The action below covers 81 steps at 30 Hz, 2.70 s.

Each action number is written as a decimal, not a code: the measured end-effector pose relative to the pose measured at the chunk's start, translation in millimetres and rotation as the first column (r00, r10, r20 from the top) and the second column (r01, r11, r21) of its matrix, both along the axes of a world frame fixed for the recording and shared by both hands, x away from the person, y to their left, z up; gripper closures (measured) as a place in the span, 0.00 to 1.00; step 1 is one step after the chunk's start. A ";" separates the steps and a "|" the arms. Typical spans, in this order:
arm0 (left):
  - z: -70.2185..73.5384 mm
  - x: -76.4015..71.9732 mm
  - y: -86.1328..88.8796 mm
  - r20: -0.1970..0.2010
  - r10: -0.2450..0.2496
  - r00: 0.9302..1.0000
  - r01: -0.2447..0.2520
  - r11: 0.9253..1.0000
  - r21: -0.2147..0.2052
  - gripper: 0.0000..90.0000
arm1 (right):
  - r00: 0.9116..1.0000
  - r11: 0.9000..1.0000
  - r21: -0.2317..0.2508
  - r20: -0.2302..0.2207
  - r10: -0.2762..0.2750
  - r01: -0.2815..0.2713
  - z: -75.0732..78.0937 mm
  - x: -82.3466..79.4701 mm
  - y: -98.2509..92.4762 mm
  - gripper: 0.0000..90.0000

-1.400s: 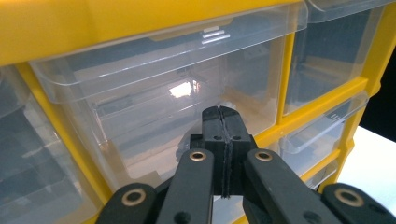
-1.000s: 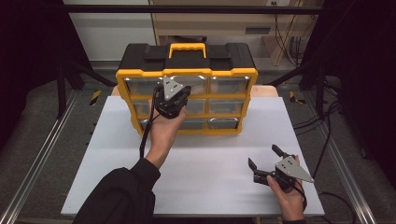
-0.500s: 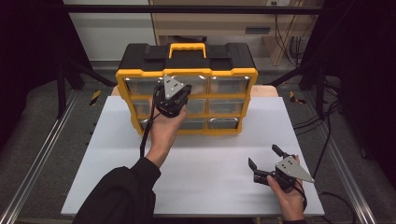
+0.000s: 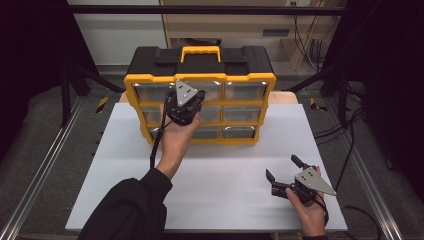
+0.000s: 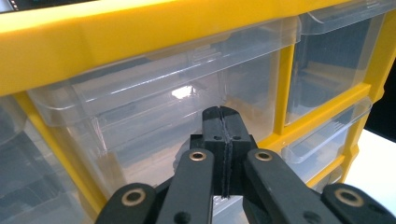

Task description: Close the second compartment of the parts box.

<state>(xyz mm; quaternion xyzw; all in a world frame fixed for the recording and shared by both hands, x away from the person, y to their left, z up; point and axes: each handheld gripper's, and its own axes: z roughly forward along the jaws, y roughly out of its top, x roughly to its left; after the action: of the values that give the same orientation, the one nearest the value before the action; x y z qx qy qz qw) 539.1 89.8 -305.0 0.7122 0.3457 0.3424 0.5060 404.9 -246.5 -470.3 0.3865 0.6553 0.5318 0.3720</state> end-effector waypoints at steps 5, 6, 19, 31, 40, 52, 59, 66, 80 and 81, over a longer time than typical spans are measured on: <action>-0.4 0.5 0.5 0.002 -0.002 1.000 0.002 1.000 0.001 1.00 | 1.000 1.000 0.001 -0.001 0.001 -0.001 -0.1 0.2 0.0 0.03; -0.5 0.5 0.6 0.003 -0.003 1.000 0.003 1.000 0.003 1.00 | 1.000 1.000 0.001 0.000 0.001 -0.001 -0.3 0.4 0.0 0.03; 0.5 -1.9 2.9 0.002 -0.027 1.000 0.027 1.000 -0.007 1.00 | 1.000 1.000 0.013 -0.004 0.001 -0.001 -1.4 1.5 -1.4 0.03; 0.5 -14.7 -2.7 0.011 -0.088 0.996 0.088 0.996 -0.020 1.00 | 1.000 1.000 0.017 -0.003 0.001 -0.001 -1.5 1.0 -3.0 0.03; -6.8 -32.8 2.3 0.008 -0.101 0.995 0.101 0.994 -0.046 1.00 | 1.000 1.000 0.006 0.004 0.011 -0.011 0.4 -0.4 0.2 0.03; -11.3 -44.2 0.9 0.029 -0.152 0.988 0.153 0.988 -0.024 0.65 | 1.000 1.000 0.003 0.006 0.007 -0.007 1.6 -1.3 1.3 0.03; -11.5 -48.4 -2.7 0.032 -0.188 0.982 0.190 0.980 -0.057 0.35 | 1.000 1.000 0.001 0.006 0.012 -0.012 1.2 -1.0 1.5 0.03; -14.2 -50.0 -1.2 0.009 -0.228 0.974 0.228 0.971 -0.072 0.20 | 1.000 1.000 -0.003 0.000 0.010 -0.010 0.3 -0.9 2.7 0.03; -13.5 -56.8 15.9 0.020 -0.236 0.971 0.237 0.967 -0.096 0.05 | 1.000 1.000 -0.008 -0.002 0.009 -0.009 -0.1 -0.7 3.0 0.03; -13.5 -57.4 17.1 0.022 -0.236 0.972 0.237 0.966 -0.099 0.05 | 1.000 1.000 -0.007 -0.002 0.009 -0.009 0.0 -0.8 2.9 0.03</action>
<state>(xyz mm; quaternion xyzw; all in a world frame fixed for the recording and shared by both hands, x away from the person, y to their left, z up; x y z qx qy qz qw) 481.8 106.9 -318.5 0.7203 0.2726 0.2653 0.5801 404.1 -243.5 -470.3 0.3829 0.6591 0.5308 0.3704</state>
